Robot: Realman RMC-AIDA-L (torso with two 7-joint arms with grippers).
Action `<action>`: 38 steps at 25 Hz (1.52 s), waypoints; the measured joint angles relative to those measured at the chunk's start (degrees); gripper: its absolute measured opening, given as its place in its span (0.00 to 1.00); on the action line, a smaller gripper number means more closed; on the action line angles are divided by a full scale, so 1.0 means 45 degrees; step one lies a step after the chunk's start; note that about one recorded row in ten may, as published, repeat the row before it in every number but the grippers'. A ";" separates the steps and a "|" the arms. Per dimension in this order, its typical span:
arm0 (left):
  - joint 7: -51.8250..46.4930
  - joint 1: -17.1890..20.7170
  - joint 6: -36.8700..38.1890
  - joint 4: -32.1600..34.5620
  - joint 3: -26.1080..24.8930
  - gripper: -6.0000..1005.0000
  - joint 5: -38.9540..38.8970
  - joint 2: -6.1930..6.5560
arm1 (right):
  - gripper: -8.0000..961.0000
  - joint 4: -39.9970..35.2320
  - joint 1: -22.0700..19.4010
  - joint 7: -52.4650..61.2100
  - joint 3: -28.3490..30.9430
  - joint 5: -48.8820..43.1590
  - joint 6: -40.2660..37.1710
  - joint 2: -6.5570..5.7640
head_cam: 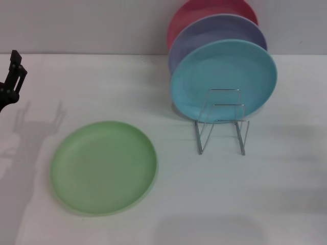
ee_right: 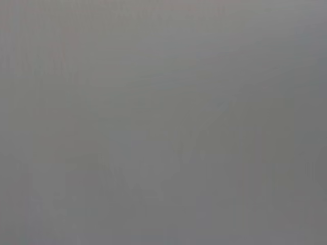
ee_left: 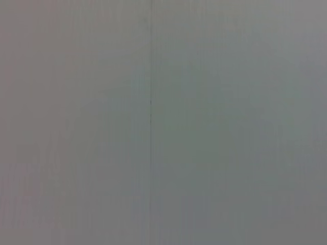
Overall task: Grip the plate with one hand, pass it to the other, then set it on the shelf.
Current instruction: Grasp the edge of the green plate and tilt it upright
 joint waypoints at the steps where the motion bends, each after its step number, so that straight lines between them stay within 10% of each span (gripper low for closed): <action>1: 0.0003 -0.0007 0.0000 0.0000 -0.0005 0.81 0.0000 0.0000 | 0.66 0.0004 0.0017 0.0000 0.0000 0.0000 0.0011 0.0001; 29: 0.2280 -0.0028 0.1552 -0.0546 0.0058 0.81 0.0336 0.0062 | 0.66 0.0079 0.0079 0.0084 -0.0019 0.0001 -0.0085 -0.0001; 38: 0.5491 0.0458 -0.3133 -0.4534 -0.2080 0.81 0.0344 0.0569 | 0.66 0.0241 0.0120 0.0029 -0.0019 -0.0010 -0.0107 -0.0020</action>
